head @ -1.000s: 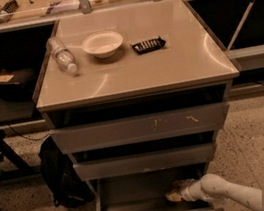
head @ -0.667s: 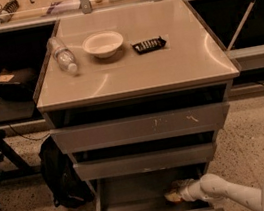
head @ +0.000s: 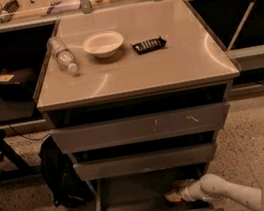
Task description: Place apple into bottom drawer
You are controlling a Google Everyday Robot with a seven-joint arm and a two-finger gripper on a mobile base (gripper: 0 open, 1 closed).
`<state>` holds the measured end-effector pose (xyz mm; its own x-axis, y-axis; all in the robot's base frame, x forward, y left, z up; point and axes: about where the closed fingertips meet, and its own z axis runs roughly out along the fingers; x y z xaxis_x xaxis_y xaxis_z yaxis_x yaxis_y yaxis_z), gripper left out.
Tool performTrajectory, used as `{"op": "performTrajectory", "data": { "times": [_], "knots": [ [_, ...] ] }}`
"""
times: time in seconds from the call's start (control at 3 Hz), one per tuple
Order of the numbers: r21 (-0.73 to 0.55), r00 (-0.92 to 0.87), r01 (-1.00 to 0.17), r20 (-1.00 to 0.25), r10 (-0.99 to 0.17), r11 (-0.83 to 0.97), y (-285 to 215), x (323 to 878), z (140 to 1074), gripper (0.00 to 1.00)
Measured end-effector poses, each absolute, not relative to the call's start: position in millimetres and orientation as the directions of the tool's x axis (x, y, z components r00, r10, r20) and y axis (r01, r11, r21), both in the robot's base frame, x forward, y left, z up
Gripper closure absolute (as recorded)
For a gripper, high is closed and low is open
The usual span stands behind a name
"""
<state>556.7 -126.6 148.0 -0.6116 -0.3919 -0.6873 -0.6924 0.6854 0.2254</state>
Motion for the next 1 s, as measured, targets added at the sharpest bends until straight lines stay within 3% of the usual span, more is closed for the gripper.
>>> {"op": "performTrajectory", "data": {
  "times": [0.33,0.67,1.0],
  "knots": [
    [0.225,-0.612,-0.692,-0.687,-0.392,0.685,-126.6,556.7,148.0,0.12],
    [0.225,-0.612,-0.692,-0.687,-0.392,0.685,-126.6,556.7,148.0,0.00],
    [0.225,-0.612,-0.692,-0.687,-0.392,0.685,-126.5,556.6,147.9,0.00]
  ]
}}
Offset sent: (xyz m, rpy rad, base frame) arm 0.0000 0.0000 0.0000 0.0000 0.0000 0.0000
